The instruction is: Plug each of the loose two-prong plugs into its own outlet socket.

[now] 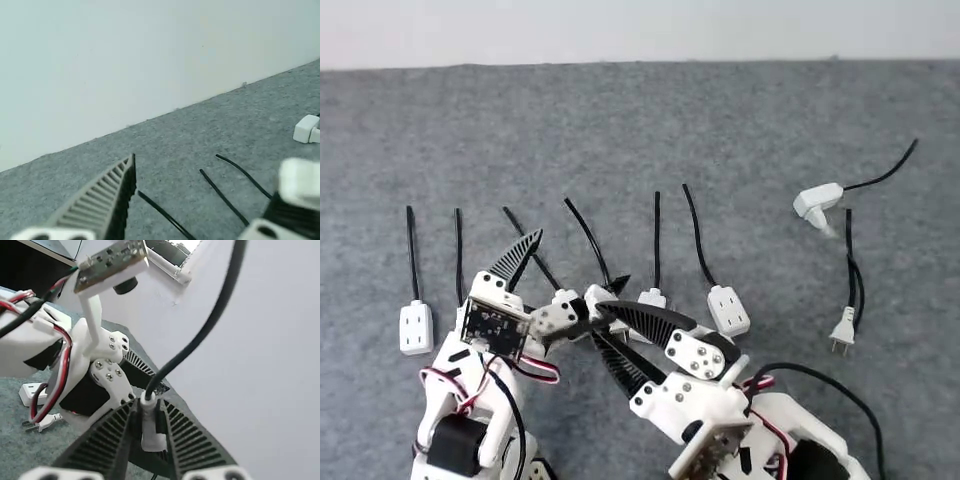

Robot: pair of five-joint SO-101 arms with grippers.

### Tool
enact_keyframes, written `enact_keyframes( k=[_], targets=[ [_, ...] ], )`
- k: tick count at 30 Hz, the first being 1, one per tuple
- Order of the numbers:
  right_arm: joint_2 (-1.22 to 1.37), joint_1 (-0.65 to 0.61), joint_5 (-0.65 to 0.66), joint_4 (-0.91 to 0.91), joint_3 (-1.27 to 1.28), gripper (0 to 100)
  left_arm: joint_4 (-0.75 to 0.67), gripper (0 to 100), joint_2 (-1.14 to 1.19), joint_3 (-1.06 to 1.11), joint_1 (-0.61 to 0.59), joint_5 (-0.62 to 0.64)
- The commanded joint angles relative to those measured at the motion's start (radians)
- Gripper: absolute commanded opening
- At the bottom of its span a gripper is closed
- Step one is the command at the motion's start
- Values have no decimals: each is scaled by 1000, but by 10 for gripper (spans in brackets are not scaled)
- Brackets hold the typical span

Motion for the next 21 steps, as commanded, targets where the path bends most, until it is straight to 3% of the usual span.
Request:
enact_keyframes(
  k=[1, 21],
  targets=[
    [2, -2, -8, 44, -12, 9, -38, 411, -20, -12, -58, -8],
    [2, 104, -14, 79, -9, 9, -3, 411, -20, -7, -94, -6]
  ],
)
